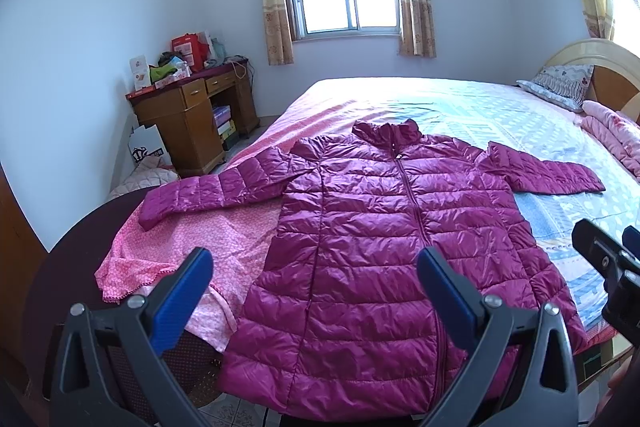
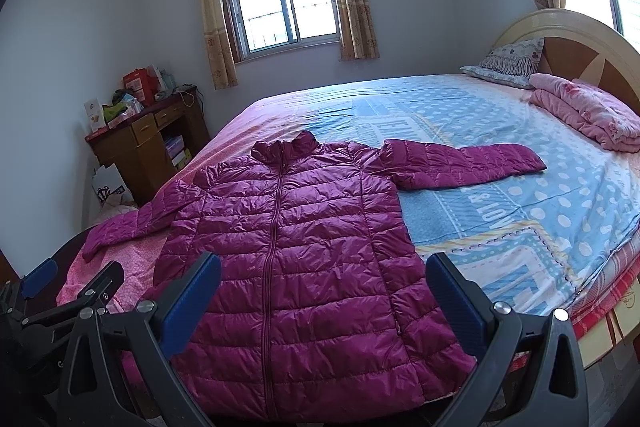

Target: Fold large clothes

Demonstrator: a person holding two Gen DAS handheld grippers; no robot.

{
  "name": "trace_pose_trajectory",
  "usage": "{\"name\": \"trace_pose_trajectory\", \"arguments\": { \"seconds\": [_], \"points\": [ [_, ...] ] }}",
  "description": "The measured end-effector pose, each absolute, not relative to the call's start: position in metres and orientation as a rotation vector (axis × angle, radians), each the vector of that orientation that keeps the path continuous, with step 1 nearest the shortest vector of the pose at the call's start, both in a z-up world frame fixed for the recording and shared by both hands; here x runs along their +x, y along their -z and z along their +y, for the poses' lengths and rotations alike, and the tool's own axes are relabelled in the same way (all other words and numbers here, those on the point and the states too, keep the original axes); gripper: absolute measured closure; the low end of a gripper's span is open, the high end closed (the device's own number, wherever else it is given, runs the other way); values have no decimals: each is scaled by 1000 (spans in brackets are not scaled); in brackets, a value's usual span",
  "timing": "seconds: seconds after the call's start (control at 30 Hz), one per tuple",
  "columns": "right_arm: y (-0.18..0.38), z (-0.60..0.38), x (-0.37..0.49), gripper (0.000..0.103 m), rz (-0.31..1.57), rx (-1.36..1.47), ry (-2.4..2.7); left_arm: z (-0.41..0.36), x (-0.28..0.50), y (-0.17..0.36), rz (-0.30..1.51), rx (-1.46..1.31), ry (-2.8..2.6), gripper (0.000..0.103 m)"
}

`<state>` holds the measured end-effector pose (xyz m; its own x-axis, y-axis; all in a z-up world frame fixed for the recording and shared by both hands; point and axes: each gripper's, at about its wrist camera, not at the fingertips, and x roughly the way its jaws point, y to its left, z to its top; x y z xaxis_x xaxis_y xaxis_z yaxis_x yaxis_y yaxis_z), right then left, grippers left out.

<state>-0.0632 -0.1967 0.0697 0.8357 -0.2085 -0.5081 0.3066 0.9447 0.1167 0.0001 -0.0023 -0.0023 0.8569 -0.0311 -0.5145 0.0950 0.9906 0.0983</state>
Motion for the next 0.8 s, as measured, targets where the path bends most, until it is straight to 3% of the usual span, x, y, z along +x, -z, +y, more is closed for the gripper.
{"name": "trace_pose_trajectory", "arguments": {
  "seconds": [0.8],
  "points": [
    [-66, -196, -63, 1, 525, 209, 269, -3, -1, 3, 539, 123, 67, 0]
  ]
}}
